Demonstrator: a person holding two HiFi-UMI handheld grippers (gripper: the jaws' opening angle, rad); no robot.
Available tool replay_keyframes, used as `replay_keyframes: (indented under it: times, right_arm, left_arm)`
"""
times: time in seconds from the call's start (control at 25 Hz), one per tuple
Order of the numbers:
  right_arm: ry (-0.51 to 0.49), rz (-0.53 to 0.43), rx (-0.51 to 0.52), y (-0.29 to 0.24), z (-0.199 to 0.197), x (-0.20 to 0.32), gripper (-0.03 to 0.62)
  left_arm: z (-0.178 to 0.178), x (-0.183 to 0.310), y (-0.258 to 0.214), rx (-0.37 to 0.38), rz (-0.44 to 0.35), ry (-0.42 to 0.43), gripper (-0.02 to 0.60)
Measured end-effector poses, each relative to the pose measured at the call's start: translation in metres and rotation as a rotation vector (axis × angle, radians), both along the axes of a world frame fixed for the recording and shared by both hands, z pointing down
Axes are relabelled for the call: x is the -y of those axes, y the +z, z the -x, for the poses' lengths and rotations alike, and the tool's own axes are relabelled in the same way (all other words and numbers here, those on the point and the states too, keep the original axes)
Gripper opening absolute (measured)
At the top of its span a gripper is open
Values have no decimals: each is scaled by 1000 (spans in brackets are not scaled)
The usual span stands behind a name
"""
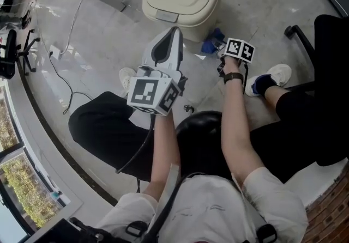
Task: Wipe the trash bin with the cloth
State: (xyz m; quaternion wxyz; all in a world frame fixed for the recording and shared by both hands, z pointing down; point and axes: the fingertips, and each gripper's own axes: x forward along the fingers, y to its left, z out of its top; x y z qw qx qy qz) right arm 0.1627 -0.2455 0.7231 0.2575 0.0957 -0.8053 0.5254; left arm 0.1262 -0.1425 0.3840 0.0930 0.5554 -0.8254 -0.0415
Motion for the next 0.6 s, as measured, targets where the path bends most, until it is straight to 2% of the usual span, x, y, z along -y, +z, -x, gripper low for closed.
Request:
replay_keyframes:
  times: [0.16, 0.24, 0.32, 0.36, 0.44, 0.52, 0.6]
  right_arm:
    - [207, 221, 492, -148, -33, 45, 63]
    - [321, 375, 726, -209, -52, 72, 55]
    - [342, 524, 937, -263, -59, 88, 55]
    - [291, 543, 1006, -289, -57, 87, 55]
    - [126, 496, 1018, -318, -42, 69, 55]
    - [-21, 424, 927, -318, -19, 46, 57]
    - [-63, 326, 790, -290, 1, 37, 58]
  left_arm:
    - [0, 3, -17, 17, -35, 13, 0]
    - [-2, 7, -26, 15, -45, 12, 0]
    - [-7, 11, -32, 12, -48, 16, 0]
    - [-10, 13, -34, 13, -53, 24, 0]
    - [-13, 15, -37, 15, -61, 37, 0]
    - [-13, 16, -38, 15, -61, 36, 0]
    - [-11, 17, -37, 15, -62, 37, 0]
